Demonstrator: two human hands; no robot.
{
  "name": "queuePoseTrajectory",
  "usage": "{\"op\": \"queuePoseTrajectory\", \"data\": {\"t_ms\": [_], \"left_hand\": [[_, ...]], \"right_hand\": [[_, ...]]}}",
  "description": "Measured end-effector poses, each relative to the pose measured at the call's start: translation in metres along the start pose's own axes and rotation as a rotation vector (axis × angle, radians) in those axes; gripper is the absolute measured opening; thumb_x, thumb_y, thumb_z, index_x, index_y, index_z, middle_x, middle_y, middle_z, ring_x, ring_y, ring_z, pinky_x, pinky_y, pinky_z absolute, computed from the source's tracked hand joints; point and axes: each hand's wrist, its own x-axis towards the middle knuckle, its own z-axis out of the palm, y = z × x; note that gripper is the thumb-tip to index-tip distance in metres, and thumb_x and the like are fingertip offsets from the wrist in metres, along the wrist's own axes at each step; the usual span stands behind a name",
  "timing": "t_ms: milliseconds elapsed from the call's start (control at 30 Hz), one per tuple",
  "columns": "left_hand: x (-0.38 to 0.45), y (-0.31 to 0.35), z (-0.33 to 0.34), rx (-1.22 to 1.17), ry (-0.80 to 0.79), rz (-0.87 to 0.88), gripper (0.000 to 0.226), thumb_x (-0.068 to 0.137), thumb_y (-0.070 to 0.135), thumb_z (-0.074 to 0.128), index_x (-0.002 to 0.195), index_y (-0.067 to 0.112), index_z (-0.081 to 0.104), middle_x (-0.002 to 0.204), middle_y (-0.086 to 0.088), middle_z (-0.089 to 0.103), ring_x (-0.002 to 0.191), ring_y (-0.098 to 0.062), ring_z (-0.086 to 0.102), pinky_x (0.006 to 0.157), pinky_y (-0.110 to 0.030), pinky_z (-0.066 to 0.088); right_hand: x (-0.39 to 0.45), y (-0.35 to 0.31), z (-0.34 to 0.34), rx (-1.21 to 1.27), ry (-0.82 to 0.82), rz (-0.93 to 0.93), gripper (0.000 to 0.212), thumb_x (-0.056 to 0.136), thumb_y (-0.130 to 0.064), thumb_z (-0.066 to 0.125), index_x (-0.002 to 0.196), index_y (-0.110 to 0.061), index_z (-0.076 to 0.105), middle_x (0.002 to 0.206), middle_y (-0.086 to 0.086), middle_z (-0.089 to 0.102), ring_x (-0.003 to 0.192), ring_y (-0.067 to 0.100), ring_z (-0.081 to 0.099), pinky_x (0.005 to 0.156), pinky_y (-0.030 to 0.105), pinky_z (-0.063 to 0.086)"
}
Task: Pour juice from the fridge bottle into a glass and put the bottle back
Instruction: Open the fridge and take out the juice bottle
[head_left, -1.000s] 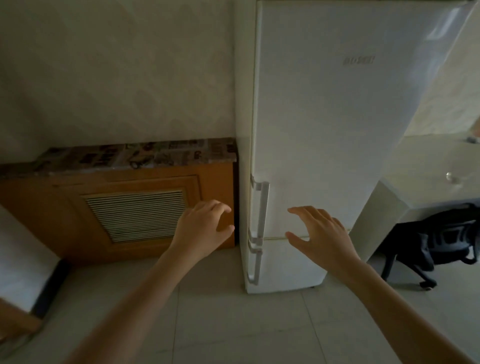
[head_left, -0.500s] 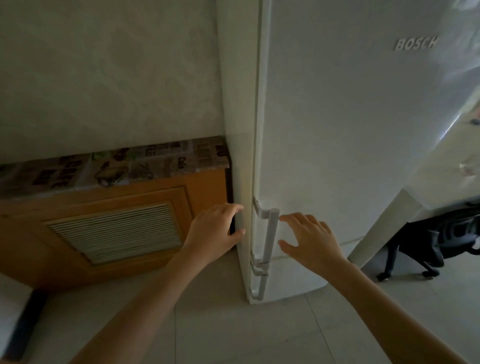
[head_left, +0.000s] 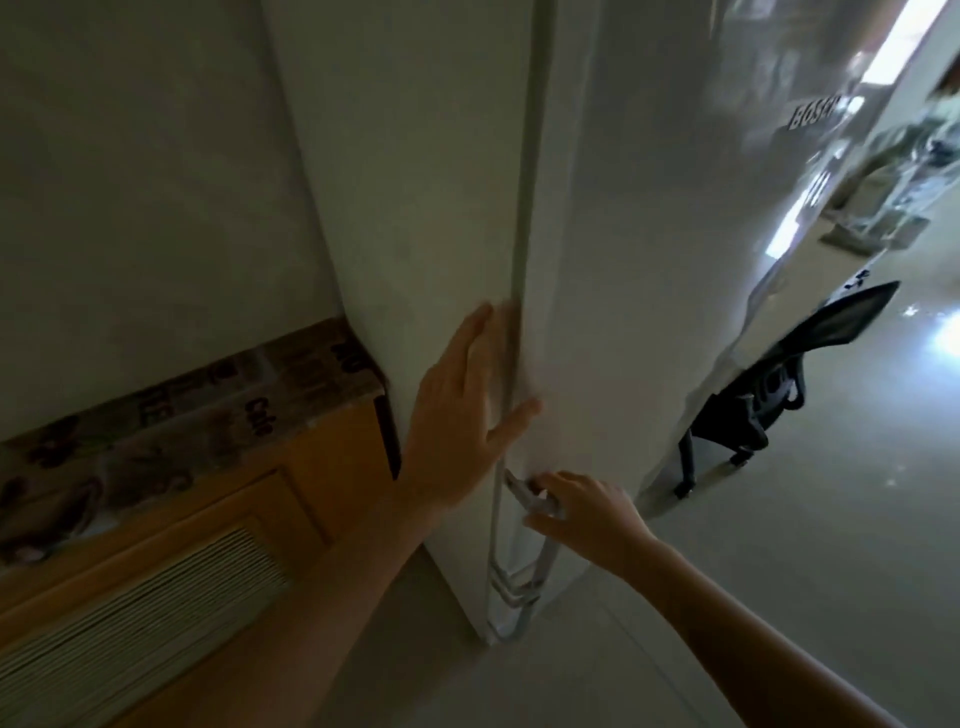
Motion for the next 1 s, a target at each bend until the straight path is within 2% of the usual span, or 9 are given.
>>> {"op": "queuePoseTrajectory", "data": {"t_ms": [100,200,267,367,500,733,867,1000], "left_hand": [[0.006,0.007,0.017,0.152,-0.043,0.028,0.098,0.083,0.055,0.057,0.146,0.004,0.003,0.152,-0.022,0.011,0.141,-0.033,0.020,0.110,-0.047,0.030],[0.000,0.015,0.030,0.202,-0.054,-0.021,0.107,0.081,0.052,0.062,0.146,0.007,-0.010,0.153,-0.024,0.006,0.143,-0.035,0.008,0.111,-0.053,0.026],[-0.001,0.018,0.033,0.175,-0.038,-0.038,0.106,0.081,0.044,0.066,0.146,0.006,-0.007,0.153,-0.024,0.006,0.143,-0.036,0.007,0.111,-0.053,0.025],[-0.001,0.019,0.034,0.161,-0.027,-0.036,0.105,0.080,0.041,0.068,0.146,0.007,-0.007,0.153,-0.022,0.002,0.142,-0.036,0.007,0.112,-0.053,0.023],[-0.002,0.019,0.034,0.165,-0.021,-0.039,0.103,0.079,0.043,0.067,0.147,0.008,-0.003,0.153,-0.023,0.006,0.143,-0.035,0.008,0.110,-0.056,0.024],[-0.009,0.026,0.030,0.288,-0.034,-0.026,0.099,0.081,0.054,0.061,0.147,0.006,0.005,0.155,-0.015,0.006,0.143,-0.029,0.007,0.113,-0.056,0.012],[-0.030,0.067,0.040,0.115,-0.085,0.041,0.093,0.085,0.054,0.054,0.148,0.011,-0.001,0.156,-0.011,0.006,0.144,-0.026,0.007,0.113,-0.057,0.011],[-0.047,0.125,0.053,-0.027,-0.075,0.136,0.088,0.087,0.049,0.052,0.147,0.011,0.000,0.154,-0.011,0.009,0.144,-0.024,0.008,0.110,-0.061,0.020]], "right_hand": [[0.002,-0.002,0.007,-0.037,0.024,-0.003,0.038,0.090,-0.053,0.045,0.116,-0.026,0.054,0.111,-0.004,0.061,0.094,0.014,0.061,0.075,0.029,0.049],[0.002,-0.003,0.005,-0.076,0.008,-0.042,0.038,0.093,-0.050,0.042,0.116,-0.021,0.052,0.110,-0.001,0.061,0.091,0.016,0.061,0.074,0.027,0.048],[0.001,-0.003,0.004,-0.095,-0.018,-0.046,0.039,0.094,-0.048,0.040,0.118,-0.020,0.051,0.111,0.002,0.061,0.093,0.019,0.060,0.078,0.033,0.050],[-0.001,-0.002,0.005,-0.107,-0.023,-0.058,0.037,0.095,-0.046,0.039,0.120,-0.020,0.050,0.111,0.003,0.060,0.094,0.020,0.060,0.078,0.032,0.047],[-0.003,-0.001,0.004,-0.110,0.001,-0.098,0.034,0.096,-0.042,0.039,0.118,-0.019,0.050,0.108,0.003,0.059,0.092,0.021,0.059,0.073,0.029,0.041],[-0.015,0.006,0.002,-0.152,0.028,-0.137,0.031,0.096,-0.043,0.039,0.116,-0.020,0.049,0.105,0.001,0.060,0.088,0.019,0.058,0.072,0.028,0.037],[-0.063,0.035,0.000,-0.149,-0.016,-0.120,0.035,0.096,-0.047,0.036,0.124,-0.029,0.047,0.110,-0.002,0.058,0.096,0.017,0.058,0.089,0.034,0.043],[-0.119,0.071,-0.003,-0.124,-0.036,-0.064,0.030,0.095,-0.044,0.040,0.122,-0.035,0.047,0.111,-0.005,0.057,0.101,0.014,0.055,0.091,0.035,0.040]]}}
